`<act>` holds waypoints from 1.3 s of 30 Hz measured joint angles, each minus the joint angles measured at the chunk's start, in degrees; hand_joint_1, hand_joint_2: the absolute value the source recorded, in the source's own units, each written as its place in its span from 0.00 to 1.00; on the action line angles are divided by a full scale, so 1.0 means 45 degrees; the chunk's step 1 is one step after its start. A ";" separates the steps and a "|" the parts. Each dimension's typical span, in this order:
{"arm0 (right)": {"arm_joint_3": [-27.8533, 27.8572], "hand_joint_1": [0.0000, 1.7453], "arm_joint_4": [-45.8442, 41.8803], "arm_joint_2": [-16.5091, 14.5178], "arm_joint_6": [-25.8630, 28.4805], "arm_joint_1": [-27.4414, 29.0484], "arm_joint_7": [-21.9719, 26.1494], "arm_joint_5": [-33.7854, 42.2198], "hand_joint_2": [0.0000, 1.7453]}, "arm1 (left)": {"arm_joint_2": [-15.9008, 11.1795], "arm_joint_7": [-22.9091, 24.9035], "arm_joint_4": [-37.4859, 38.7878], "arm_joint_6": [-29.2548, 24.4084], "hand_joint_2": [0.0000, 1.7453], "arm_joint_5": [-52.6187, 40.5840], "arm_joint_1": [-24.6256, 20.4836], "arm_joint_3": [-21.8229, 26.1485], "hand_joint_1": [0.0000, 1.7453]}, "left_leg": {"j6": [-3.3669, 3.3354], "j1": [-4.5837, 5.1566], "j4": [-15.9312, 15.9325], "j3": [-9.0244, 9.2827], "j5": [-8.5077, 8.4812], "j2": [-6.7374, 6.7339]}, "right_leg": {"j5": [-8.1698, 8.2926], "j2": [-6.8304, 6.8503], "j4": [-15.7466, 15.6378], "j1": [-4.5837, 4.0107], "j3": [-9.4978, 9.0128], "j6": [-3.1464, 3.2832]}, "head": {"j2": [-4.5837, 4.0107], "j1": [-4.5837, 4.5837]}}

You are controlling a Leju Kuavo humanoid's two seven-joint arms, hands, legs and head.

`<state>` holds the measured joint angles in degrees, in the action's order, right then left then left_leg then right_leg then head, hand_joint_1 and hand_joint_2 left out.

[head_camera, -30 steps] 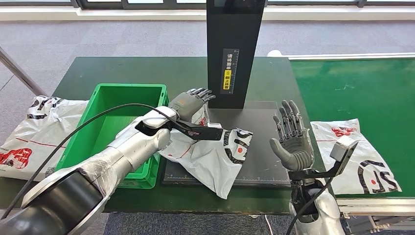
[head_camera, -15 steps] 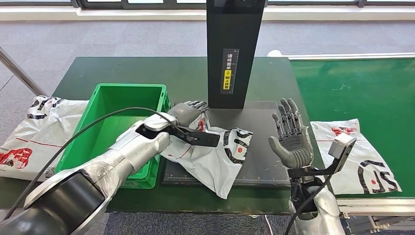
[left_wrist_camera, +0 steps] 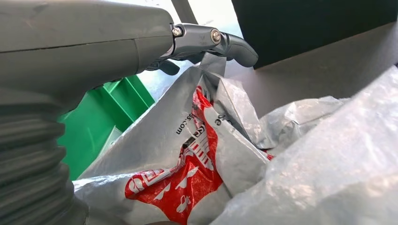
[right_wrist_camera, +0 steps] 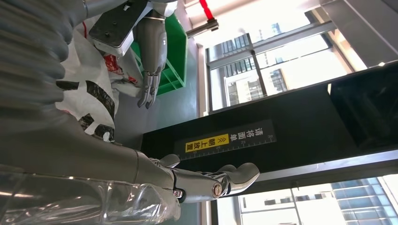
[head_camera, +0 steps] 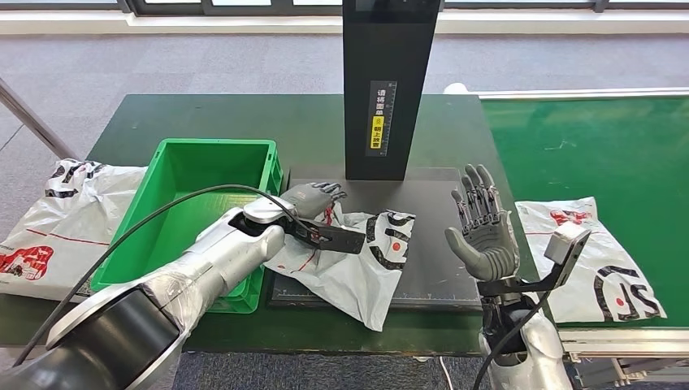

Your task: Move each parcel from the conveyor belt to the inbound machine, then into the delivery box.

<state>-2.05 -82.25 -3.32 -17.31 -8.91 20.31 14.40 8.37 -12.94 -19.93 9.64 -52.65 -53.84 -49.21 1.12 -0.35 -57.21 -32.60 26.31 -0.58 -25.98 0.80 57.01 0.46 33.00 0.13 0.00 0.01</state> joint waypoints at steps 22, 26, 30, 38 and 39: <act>0.0000 0.00 -0.0221 0.0005 0.0123 0.0345 0.0022 0.0059 1.00 | 0.0232 -0.0016 0.0294 0.1012 1.00 0.0078 0.0008 -0.0004 1.00 | 0.0000 0.0000 0.0000 0.0001 0.0000 -0.0001 | 0.0000 -0.0001 0.0000 0.0001 0.0002 0.0000 | 0.0000 0.0001; 0.0000 0.00 -0.0315 0.0005 0.0211 0.0485 0.0021 0.0078 1.00 | 0.0278 -0.0021 0.0301 0.1008 1.00 0.0103 0.0012 -0.0004 1.00 | 0.0000 0.0000 0.0000 0.0000 0.0000 -0.0001 | 0.0000 -0.0002 0.0000 0.0000 0.0003 0.0000 | 0.0000 -0.0002; 0.0000 0.00 -0.0349 0.0005 0.0283 0.0587 0.0028 0.0078 1.00 | 0.0283 -0.0019 0.0301 0.0895 1.00 0.0143 0.0015 -0.0004 1.00 | 0.0000 0.0000 0.0000 0.0000 0.0000 -0.0001 | 0.0000 -0.0002 0.0000 -0.0001 0.0004 0.0000 | 0.0000 0.0000; 0.0000 0.00 -0.0345 0.0005 0.0287 0.0574 0.0029 0.0076 1.00 | 0.0263 -0.0125 0.0297 0.0803 1.00 0.0318 0.0014 -0.0004 1.00 | 0.0000 0.0000 0.0000 -0.0001 0.0000 -0.0001 | 0.0000 -0.0001 0.0001 0.0000 0.0002 0.0000 | 0.0000 0.0000; 0.0000 0.00 -0.0345 0.0005 0.0287 0.0570 0.0029 0.0076 1.00 | 0.0257 -0.0136 0.0296 0.0788 1.00 0.0329 0.0014 -0.0005 1.00 | 0.0000 0.0000 0.0000 -0.0001 0.0000 -0.0001 | 0.0000 -0.0001 0.0001 0.0000 0.0002 0.0000 | 0.0000 0.0001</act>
<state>-2.05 -83.80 -3.30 -16.02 -6.35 20.44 14.75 9.52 -13.56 -18.60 13.19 -51.17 -53.78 -49.23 1.12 -0.35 -57.21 -32.60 26.31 -0.59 -25.98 0.79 57.01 0.46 33.01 0.13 0.00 0.02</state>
